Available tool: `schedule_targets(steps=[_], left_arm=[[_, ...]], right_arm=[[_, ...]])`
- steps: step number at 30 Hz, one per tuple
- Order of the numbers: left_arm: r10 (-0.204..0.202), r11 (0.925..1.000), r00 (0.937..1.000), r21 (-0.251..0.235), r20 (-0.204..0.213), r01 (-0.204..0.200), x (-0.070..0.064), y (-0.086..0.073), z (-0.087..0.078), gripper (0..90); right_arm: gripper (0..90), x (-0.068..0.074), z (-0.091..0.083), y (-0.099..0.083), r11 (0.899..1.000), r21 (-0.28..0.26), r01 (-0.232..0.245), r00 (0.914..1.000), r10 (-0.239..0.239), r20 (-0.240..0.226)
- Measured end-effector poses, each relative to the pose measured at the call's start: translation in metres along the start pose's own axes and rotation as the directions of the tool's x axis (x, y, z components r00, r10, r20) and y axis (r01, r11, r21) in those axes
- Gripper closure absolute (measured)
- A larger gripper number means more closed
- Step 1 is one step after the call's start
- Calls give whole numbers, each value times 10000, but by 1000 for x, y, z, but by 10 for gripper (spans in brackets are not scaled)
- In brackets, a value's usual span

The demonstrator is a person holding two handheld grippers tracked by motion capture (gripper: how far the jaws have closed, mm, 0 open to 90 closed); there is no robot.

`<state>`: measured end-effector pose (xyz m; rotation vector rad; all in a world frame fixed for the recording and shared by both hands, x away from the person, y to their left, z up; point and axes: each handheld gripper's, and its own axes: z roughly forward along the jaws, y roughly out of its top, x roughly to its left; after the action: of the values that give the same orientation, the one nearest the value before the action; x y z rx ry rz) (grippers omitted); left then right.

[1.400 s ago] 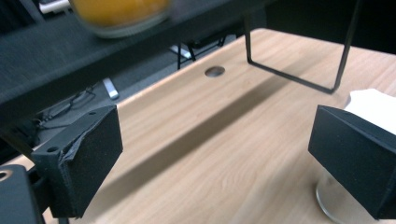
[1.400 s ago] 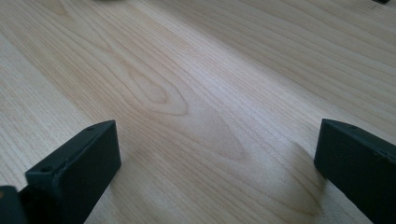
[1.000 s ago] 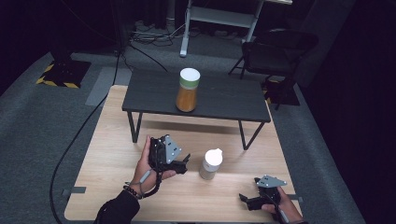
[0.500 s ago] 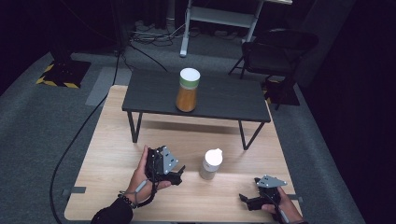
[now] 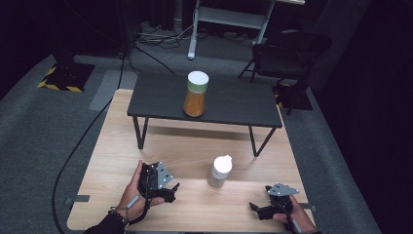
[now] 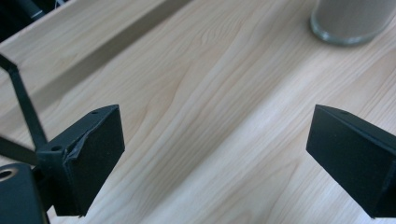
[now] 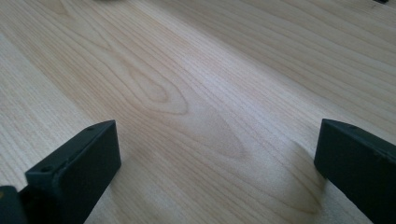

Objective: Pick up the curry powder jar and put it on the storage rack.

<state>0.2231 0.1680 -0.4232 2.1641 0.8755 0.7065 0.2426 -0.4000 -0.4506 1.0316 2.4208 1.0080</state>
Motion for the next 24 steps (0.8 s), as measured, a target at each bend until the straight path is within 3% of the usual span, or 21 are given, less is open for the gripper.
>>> schedule_targets(steps=[6,9,13,24], left_arm=[[-480,9983,9988,322,131,475,12,-12,-2,43],[-963,9944,9948,469,323,947,20,-18,0,50],[-1242,9905,9913,650,425,1213,27,-23,1,54],[-1019,9843,9948,1451,25,1005,30,-27,11,55]], right_arm=[[3,0,0,0,10000,0,-2,10000,2,-4],[3,0,0,0,10000,3,-5,10000,5,-7],[3,0,0,0,10000,-1,4,10000,-4,-7],[3,0,0,0,10000,-1,14,10000,-14,-16]])
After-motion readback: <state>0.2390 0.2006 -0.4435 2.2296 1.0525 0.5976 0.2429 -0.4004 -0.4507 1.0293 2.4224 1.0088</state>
